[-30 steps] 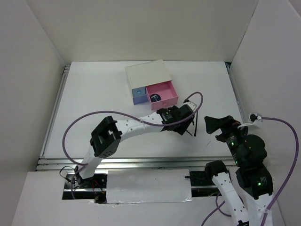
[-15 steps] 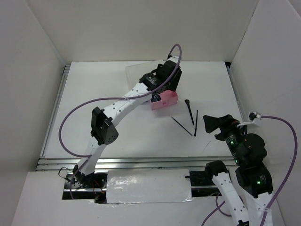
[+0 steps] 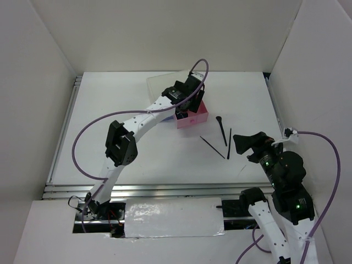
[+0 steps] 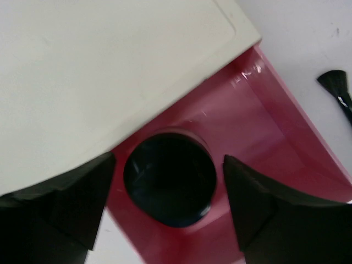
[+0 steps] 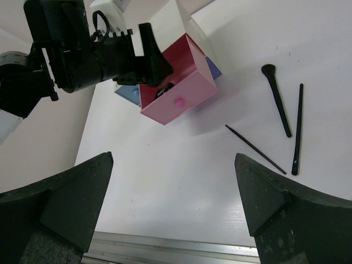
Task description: Organize the makeup
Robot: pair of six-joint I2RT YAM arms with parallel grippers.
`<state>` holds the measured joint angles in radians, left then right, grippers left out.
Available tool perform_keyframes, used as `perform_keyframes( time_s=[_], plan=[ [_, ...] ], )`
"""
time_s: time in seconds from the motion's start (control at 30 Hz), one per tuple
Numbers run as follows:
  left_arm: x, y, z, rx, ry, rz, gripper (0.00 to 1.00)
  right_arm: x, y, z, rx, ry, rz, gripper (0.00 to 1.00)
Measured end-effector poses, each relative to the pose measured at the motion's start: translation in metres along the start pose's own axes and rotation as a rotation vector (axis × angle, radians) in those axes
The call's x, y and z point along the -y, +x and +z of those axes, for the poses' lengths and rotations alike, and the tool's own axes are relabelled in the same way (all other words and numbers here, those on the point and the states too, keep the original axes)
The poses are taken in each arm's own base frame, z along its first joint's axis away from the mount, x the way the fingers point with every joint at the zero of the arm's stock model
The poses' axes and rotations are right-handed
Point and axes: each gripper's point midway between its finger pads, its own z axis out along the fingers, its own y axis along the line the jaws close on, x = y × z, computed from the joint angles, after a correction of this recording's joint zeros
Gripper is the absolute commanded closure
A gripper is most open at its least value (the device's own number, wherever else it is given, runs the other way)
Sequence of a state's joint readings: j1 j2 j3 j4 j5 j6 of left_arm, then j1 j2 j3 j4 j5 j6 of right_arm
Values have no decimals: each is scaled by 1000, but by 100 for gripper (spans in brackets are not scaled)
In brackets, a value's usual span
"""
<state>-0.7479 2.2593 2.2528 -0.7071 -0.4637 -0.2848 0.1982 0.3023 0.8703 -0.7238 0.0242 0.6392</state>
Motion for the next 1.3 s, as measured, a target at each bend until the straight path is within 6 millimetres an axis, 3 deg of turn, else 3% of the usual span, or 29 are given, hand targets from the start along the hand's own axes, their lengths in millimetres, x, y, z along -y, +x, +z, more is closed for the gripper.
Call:
perform_keyframes(
  time_s=[0.17, 0.27, 0.3, 0.33, 0.37, 0.4, 0.5, 0.57, 0.67, 0.73, 0.83, 0.93, 1.07, 1.3],
  plan=[
    [0, 21, 2, -47, 0, 17, 1, 1, 10, 17, -35, -6, 5, 0],
    [0, 14, -11, -35, 10, 13, 1, 10, 32, 44, -109, 15, 24, 4],
    [-3, 8, -19, -25, 8, 7, 1, 16, 42, 55, -138, 30, 38, 8],
    [-7, 0, -28, -8, 1, -3, 1, 22, 53, 68, -161, 42, 57, 24],
    [-11, -9, -41, 15, -2, -22, 1, 31, 67, 79, -195, 65, 75, 33],
    [-18, -20, -56, 45, -7, -44, 1, 41, 83, 89, -236, 92, 96, 64],
    [-45, -53, -115, 152, -24, -120, 0, 66, 123, 116, -333, 178, 172, 92],
    [-70, -65, -160, 219, -42, -169, 1, 75, 141, 135, -385, 221, 219, 100],
    [-107, -61, -218, 286, -75, -229, 1, 80, 161, 163, -433, 251, 269, 100],
    [-128, -44, -245, 303, -96, -263, 1, 78, 169, 177, -453, 254, 286, 100],
    [-150, 4, -263, 262, -124, -278, 1, 62, 172, 197, -465, 226, 301, 100],
    [-161, 64, -263, 179, -136, -235, 1, 38, 161, 225, -449, 173, 314, 100],
    [-169, 122, -259, 119, -131, -198, 1, 14, 148, 249, -422, 119, 319, 100],
    [-175, 179, -248, 92, -134, -194, 1, 4, 146, 271, -425, 108, 318, 100]
  ],
)
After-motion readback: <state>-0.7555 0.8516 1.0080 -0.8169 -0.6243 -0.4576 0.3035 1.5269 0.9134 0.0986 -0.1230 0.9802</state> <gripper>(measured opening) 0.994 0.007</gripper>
